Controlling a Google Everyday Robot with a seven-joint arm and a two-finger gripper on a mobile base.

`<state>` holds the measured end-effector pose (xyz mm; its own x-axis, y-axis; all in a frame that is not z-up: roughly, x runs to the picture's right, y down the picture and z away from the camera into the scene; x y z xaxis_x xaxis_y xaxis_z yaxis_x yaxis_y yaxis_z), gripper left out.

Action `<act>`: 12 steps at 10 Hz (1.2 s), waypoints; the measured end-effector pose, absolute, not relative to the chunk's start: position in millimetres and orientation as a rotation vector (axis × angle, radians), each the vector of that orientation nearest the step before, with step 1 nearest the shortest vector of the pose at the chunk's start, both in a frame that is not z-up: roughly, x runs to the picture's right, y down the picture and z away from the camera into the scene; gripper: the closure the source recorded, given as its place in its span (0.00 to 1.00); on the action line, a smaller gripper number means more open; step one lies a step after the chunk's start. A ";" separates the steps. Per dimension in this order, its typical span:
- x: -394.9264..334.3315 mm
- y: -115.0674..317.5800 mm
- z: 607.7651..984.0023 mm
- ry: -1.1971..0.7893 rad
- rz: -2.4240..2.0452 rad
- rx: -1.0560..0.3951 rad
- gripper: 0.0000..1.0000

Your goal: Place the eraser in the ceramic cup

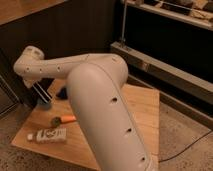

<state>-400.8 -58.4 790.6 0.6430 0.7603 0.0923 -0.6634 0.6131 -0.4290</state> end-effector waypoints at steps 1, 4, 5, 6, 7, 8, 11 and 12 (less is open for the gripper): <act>-401.3 -59.2 789.2 -0.275 0.828 -0.372 1.00; -404.7 -53.8 788.8 -0.266 0.815 -0.374 1.00; -405.8 -51.1 789.9 -0.263 0.813 -0.378 1.00; -407.8 -49.4 790.3 -0.263 0.811 -0.382 1.00; -408.7 -48.4 791.2 -0.264 0.810 -0.385 1.00; -410.6 -47.5 792.0 -0.266 0.809 -0.389 1.00; -416.6 -42.9 795.6 -0.270 0.799 -0.396 1.00; -417.8 -42.0 796.1 -0.271 0.797 -0.398 1.00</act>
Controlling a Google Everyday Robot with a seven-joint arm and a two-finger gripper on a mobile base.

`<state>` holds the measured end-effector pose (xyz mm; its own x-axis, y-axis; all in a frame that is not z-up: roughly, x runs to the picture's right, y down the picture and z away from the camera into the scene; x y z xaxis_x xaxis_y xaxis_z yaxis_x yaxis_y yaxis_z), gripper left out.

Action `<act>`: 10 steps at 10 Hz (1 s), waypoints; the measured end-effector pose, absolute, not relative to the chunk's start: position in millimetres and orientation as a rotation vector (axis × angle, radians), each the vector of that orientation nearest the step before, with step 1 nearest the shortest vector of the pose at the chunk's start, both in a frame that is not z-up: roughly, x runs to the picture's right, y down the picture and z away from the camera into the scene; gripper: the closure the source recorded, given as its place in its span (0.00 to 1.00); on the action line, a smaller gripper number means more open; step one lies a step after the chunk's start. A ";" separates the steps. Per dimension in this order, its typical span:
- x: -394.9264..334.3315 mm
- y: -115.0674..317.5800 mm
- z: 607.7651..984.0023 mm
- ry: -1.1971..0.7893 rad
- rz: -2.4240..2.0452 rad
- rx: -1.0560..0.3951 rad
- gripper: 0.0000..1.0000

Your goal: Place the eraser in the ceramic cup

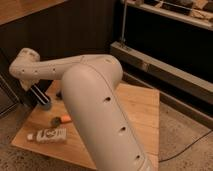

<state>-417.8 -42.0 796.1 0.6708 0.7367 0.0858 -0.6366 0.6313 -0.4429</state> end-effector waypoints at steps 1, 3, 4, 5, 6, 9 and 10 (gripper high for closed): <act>-419.6 -40.2 798.4 -0.270 0.792 -0.400 1.00; -421.5 -38.6 801.4 -0.270 0.788 -0.403 1.00; -421.6 -38.6 803.2 -0.271 0.787 -0.403 1.00; -421.6 -38.0 804.9 -0.271 0.787 -0.404 1.00; -420.7 -37.8 807.3 -0.269 0.787 -0.405 1.00; -419.5 -38.5 813.3 -0.267 0.784 -0.404 1.00; -419.7 -38.5 815.0 -0.267 0.782 -0.404 1.00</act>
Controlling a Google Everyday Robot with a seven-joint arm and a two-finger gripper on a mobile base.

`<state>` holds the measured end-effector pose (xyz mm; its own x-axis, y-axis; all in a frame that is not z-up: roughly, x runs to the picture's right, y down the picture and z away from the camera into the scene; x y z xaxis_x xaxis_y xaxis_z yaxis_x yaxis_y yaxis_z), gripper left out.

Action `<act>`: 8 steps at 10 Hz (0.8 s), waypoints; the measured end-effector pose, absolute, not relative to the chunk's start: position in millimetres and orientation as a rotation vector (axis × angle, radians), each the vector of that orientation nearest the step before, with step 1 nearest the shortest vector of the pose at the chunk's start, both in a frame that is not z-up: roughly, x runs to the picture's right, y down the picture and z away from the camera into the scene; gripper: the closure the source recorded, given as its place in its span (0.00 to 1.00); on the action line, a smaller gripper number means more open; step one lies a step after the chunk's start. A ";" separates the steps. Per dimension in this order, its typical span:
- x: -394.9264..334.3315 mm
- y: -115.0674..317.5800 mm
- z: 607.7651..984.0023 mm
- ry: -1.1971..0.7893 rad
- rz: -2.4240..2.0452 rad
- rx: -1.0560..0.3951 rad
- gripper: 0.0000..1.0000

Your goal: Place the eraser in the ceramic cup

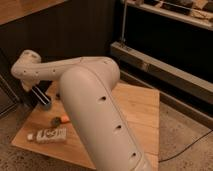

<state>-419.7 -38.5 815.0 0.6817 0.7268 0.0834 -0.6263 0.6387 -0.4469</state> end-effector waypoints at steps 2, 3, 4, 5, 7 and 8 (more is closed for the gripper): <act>-420.4 -37.3 820.0 -0.265 0.782 -0.410 1.00; -420.9 -36.1 822.1 -0.265 0.782 -0.414 1.00; -419.9 -33.9 825.6 -0.263 0.784 -0.420 0.99; -419.0 -32.3 827.1 -0.260 0.783 -0.424 0.96; -416.6 -29.5 829.7 -0.256 0.781 -0.431 0.79; -414.3 -28.8 829.8 -0.256 0.784 -0.435 0.65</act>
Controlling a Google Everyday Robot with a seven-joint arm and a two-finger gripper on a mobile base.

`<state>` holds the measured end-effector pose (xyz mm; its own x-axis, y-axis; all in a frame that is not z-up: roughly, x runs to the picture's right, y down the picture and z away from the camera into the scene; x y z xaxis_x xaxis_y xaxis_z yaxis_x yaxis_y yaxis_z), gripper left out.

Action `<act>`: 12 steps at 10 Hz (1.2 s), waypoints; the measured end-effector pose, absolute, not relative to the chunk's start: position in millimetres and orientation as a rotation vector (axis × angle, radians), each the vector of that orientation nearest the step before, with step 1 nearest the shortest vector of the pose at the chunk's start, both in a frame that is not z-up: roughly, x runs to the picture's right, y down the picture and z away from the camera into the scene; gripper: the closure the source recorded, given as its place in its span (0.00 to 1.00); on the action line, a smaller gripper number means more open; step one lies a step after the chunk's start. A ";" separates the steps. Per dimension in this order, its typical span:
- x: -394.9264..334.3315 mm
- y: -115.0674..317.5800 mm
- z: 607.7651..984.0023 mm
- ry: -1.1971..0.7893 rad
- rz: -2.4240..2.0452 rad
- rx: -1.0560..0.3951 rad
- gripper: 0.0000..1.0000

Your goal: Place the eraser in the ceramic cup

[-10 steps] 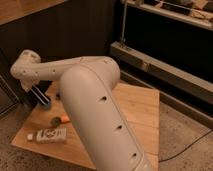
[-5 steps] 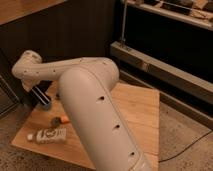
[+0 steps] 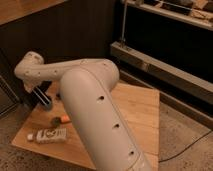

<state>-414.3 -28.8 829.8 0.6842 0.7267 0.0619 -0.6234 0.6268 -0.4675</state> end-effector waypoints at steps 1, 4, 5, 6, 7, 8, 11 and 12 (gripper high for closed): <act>-412.3 -29.6 829.3 -0.258 0.787 -0.435 0.57; -401.8 -29.1 829.0 -0.263 0.812 -0.441 0.27; -396.4 -28.9 829.9 -0.264 0.822 -0.441 0.21; -392.1 -28.0 830.7 -0.264 0.831 -0.442 0.20; -387.5 -26.4 831.7 -0.264 0.841 -0.445 0.20; -384.8 -25.6 832.2 -0.263 0.846 -0.446 0.20; -375.9 -22.9 832.9 -0.266 0.865 -0.450 0.20; -373.7 -24.4 829.6 -0.273 0.868 -0.446 0.20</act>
